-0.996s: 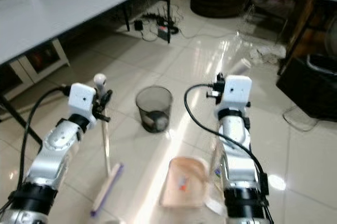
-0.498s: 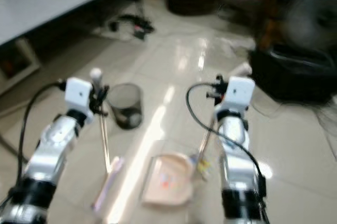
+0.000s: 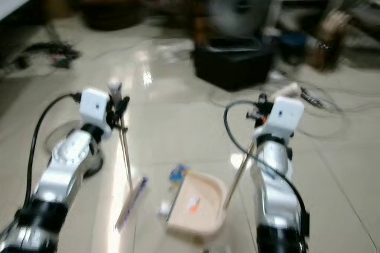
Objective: Sweep floor
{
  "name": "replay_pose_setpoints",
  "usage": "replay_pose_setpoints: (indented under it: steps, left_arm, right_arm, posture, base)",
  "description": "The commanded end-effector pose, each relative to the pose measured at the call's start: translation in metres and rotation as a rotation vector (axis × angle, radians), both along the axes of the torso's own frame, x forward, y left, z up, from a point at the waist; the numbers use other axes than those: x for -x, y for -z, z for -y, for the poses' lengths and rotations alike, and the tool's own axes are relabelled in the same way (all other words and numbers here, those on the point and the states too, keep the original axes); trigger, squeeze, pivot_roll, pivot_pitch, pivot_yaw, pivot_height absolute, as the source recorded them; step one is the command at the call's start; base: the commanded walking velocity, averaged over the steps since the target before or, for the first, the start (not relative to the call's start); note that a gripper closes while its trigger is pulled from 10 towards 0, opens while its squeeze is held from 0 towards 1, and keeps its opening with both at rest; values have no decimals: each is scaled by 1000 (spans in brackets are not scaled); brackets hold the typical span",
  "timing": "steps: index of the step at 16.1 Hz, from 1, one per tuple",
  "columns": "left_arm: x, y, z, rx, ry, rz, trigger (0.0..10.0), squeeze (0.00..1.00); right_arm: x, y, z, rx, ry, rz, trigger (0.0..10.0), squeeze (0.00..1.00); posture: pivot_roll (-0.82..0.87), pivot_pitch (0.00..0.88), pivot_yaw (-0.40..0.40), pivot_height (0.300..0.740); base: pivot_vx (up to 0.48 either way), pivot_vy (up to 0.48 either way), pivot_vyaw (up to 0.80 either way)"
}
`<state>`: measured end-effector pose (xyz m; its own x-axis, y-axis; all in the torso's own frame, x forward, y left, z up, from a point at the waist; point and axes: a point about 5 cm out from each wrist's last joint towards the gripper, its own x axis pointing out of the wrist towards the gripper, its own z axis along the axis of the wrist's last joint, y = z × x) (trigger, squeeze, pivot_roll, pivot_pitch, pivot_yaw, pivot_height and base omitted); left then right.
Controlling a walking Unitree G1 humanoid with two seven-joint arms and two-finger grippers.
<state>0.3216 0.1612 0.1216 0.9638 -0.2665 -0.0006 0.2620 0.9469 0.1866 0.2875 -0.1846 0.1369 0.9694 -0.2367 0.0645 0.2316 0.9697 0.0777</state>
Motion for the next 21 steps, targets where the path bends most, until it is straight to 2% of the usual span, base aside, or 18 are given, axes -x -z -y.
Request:
replay_pose_setpoints:
  steps: [1,5,7,9,14,17,21]
  left_arm:
    - [-2,-7,0,-28,2,35,10000,0]
    - [0,-7,3,-39,2,53,10000,0]
    - [-1,-6,3,17,-15,34,10000,0]
    - [-1,-8,1,11,-36,49,10000,0]
    - [-1,-12,-1,14,-50,82,10000,0]
    - [0,-11,1,11,-42,76,10000,0]
    - [1,-10,2,6,-35,73,10000,0]
  right_arm:
    - [-2,-9,-3,5,-17,33,10000,0]
    - [-5,-11,-5,32,-55,33,10000,0]
    - [-6,-14,-3,84,-86,33,10000,0]
    - [-7,-14,0,136,-86,18,10000,0]
    - [-6,-11,4,154,-73,3,10000,0]
    - [-5,-10,6,186,-67,-10,10000,0]
    - [-5,-9,6,161,-69,-9,10000,0]
  posture:
    - [-31,0,59,740]
    - [-31,0,55,740]
    - [-32,0,54,740]
    - [-34,0,52,740]
    - [-37,0,52,740]
    - [-36,0,51,740]
    - [-36,0,52,740]
  base:
    - [0,0,0]
    - [0,-360,0]
    - [0,0,0]
    - [0,0,0]
    - [0,0,0]
    - [296,0,462]
    - [359,0,0]
